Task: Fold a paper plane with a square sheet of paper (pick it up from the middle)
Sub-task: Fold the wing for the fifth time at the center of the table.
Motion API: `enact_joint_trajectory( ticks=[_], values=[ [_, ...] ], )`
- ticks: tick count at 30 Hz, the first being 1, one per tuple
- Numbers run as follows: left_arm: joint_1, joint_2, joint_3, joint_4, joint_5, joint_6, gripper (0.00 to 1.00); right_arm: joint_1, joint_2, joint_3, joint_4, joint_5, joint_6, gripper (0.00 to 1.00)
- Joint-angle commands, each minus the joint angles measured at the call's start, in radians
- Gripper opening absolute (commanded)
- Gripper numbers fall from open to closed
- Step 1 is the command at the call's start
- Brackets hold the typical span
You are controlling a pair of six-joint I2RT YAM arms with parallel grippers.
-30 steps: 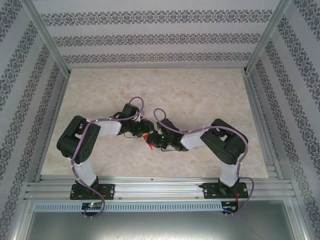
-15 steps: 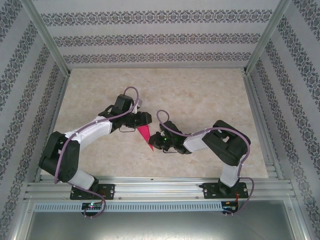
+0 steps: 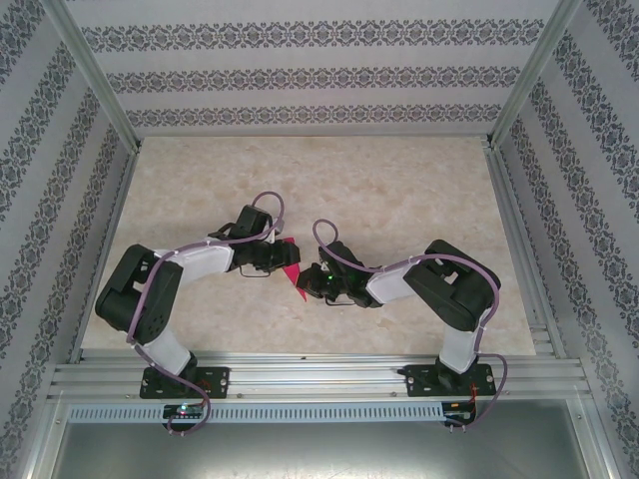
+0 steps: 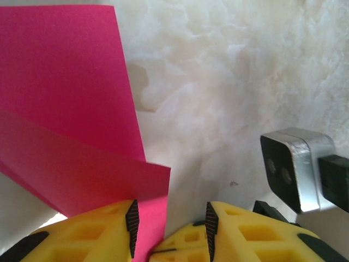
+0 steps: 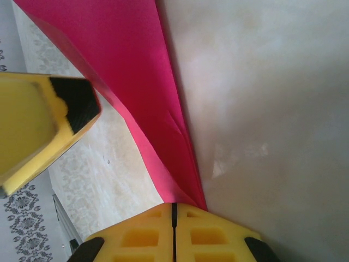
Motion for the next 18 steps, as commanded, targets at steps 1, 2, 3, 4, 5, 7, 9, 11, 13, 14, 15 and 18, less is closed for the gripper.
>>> enact_joint_trajectory(
  ticks=[1, 2, 3, 4, 5, 7, 9, 11, 13, 14, 15, 18],
  values=[
    [0.021, 0.049, 0.023, 0.061, -0.013, 0.002, 0.41, 0.008, 0.032, -0.020, -0.162, -0.014, -0.008, 0.06],
    [0.025, 0.063, 0.030, 0.063, -0.013, 0.004, 0.41, 0.008, 0.031, -0.019, -0.168, -0.015, -0.008, 0.05],
    [0.030, 0.077, 0.034, 0.063, -0.015, 0.005, 0.41, 0.009, 0.032, -0.017, -0.174, -0.016, -0.011, 0.05],
    [0.034, 0.093, 0.037, 0.067, -0.017, 0.004, 0.41, 0.010, 0.030, -0.015, -0.183, -0.017, -0.016, 0.05],
    [0.040, 0.106, 0.036, 0.076, -0.016, 0.002, 0.41, 0.011, 0.028, -0.011, -0.199, -0.015, -0.022, 0.04],
    [0.052, 0.129, 0.040, 0.082, -0.004, 0.002, 0.41, 0.013, 0.022, 0.000, -0.235, -0.012, -0.037, 0.03],
    [0.063, 0.138, 0.042, 0.082, 0.001, 0.004, 0.41, 0.016, 0.015, 0.013, -0.279, -0.008, -0.055, 0.03],
    [0.076, 0.139, 0.045, 0.079, 0.009, 0.005, 0.41, 0.017, 0.009, 0.030, -0.347, 0.008, -0.078, 0.01],
    [0.085, 0.138, 0.057, 0.062, 0.012, 0.016, 0.41, 0.019, 0.007, 0.052, -0.407, 0.017, -0.100, 0.00],
    [0.089, 0.139, 0.063, 0.053, 0.015, 0.022, 0.41, 0.021, 0.006, 0.057, -0.426, 0.021, -0.111, 0.00],
    [0.094, 0.141, 0.069, 0.049, 0.018, 0.027, 0.41, 0.022, 0.004, 0.061, -0.443, 0.025, -0.117, 0.00],
    [0.111, 0.155, 0.096, 0.027, 0.033, 0.047, 0.41, 0.023, 0.005, 0.071, -0.501, 0.039, -0.134, 0.00]
  ],
)
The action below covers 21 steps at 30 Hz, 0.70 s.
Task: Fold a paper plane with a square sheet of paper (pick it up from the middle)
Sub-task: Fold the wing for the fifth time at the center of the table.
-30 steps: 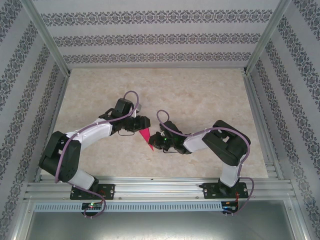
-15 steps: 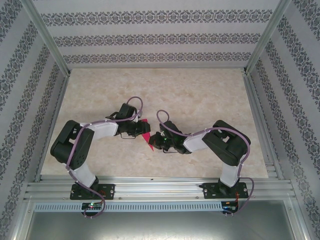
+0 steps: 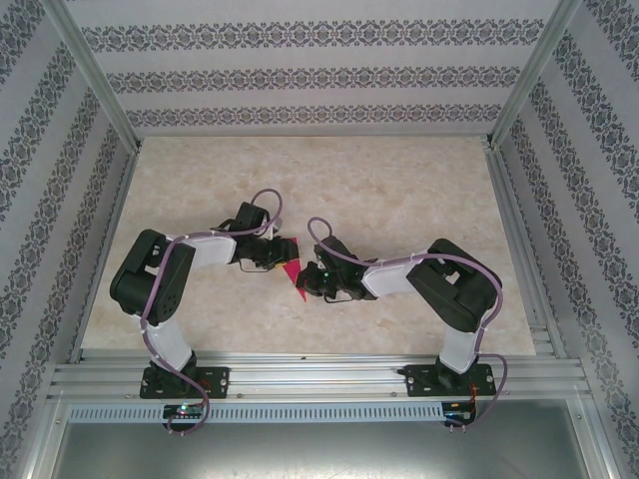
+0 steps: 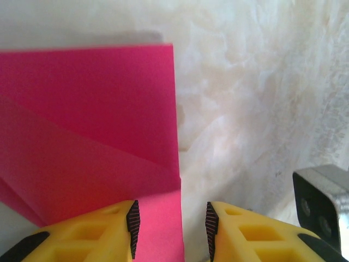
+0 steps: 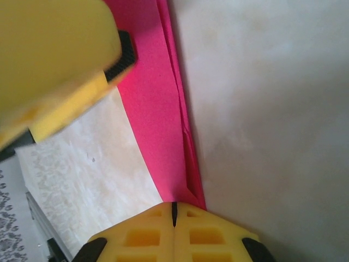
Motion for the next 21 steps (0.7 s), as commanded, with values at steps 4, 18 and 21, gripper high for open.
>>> enact_joint_trajectory(
  ticks=[4, 18, 21],
  values=[
    [0.064, 0.063, 0.076, -0.022, -0.020, 0.060, 0.42, 0.019, 0.018, -0.030, -0.292, 0.024, -0.064, 0.00],
    [0.152, 0.118, 0.157, -0.082, -0.006, 0.102, 0.43, 0.013, 0.023, -0.035, -0.281, -0.016, -0.077, 0.00],
    [0.162, 0.118, 0.176, -0.093, -0.010, 0.097, 0.43, 0.010, 0.022, -0.034, -0.279, -0.021, -0.084, 0.00]
  ],
)
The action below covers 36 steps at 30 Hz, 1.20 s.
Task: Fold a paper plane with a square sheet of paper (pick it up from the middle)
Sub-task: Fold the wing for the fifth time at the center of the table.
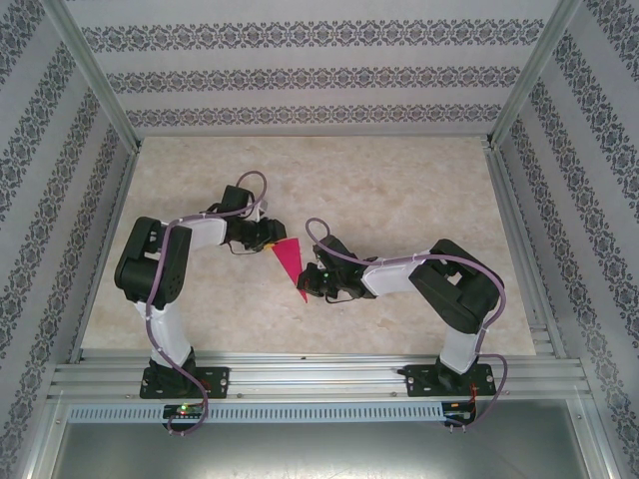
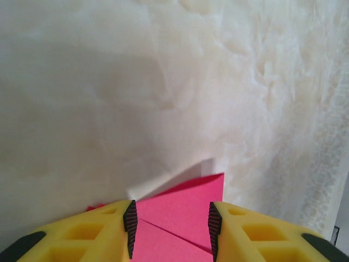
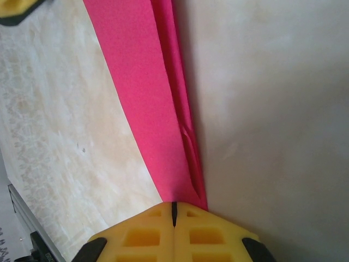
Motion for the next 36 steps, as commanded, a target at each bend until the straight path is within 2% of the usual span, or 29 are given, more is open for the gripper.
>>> enact_joint_trajectory(
  ticks=[1, 7, 11, 14, 19, 22, 28, 36],
  values=[
    [0.028, 0.017, 0.038, -0.041, -0.040, 0.033, 0.43, 0.009, 0.034, -0.047, -0.220, -0.020, -0.029, 0.00],
    [0.058, -0.047, 0.061, -0.095, -0.074, 0.013, 0.43, 0.004, 0.041, -0.040, -0.205, -0.032, -0.028, 0.00],
    [0.060, -0.143, 0.080, -0.166, -0.079, 0.019, 0.45, 0.004, 0.055, -0.028, -0.195, -0.036, -0.017, 0.00],
    [0.055, -0.239, 0.027, -0.149, -0.051, -0.002, 0.46, 0.004, 0.061, -0.029, -0.173, -0.038, -0.006, 0.00],
    [0.008, -0.320, -0.086, -0.099, 0.027, -0.025, 0.45, 0.003, 0.069, -0.026, -0.162, -0.034, 0.004, 0.00],
    [-0.053, -0.350, -0.144, -0.052, 0.040, -0.042, 0.44, 0.003, 0.066, -0.031, -0.155, -0.030, 0.007, 0.00],
    [-0.123, -0.294, -0.176, 0.058, 0.062, -0.100, 0.43, 0.003, 0.066, -0.041, -0.143, -0.030, 0.012, 0.00],
    [-0.157, -0.154, -0.117, 0.081, 0.071, -0.097, 0.43, 0.004, 0.064, -0.040, -0.140, -0.027, 0.017, 0.00]
  ],
)
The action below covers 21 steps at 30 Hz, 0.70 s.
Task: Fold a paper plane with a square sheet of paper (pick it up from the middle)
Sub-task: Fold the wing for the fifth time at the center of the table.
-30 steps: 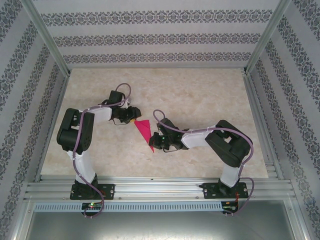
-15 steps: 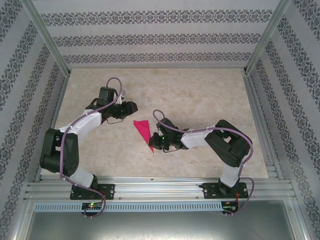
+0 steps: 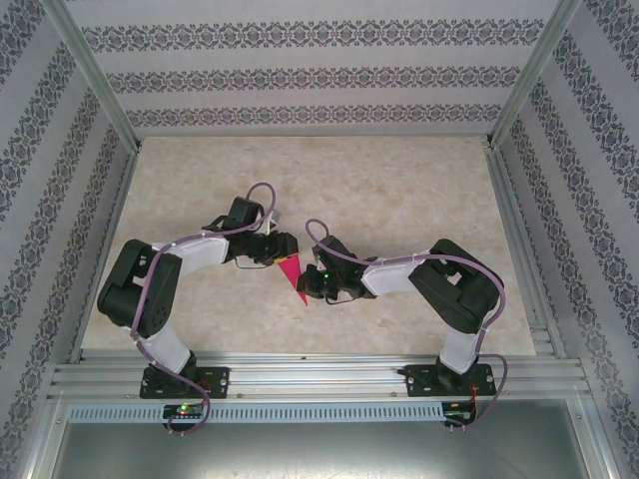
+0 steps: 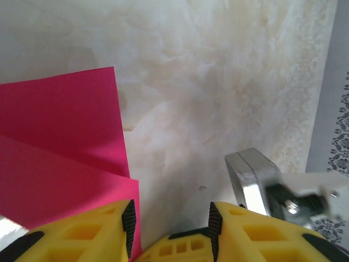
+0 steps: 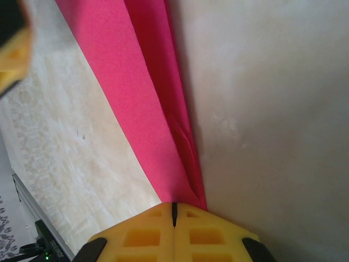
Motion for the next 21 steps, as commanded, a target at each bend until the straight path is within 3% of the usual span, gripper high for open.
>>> enact_joint_trajectory(
  ticks=[1, 12, 21],
  values=[
    [-0.018, 0.057, 0.041, 0.054, 0.020, -0.009, 0.43, 0.005, 0.059, -0.043, -0.131, 0.017, 0.013, 0.00],
    [-0.017, 0.178, 0.050, -0.006, -0.079, 0.038, 0.40, 0.005, -0.016, -0.036, -0.101, 0.013, -0.002, 0.02],
    [-0.017, 0.182, 0.015, 0.000, -0.074, 0.033, 0.40, 0.039, -0.095, 0.051, -0.106, 0.020, -0.101, 0.03]
  ],
)
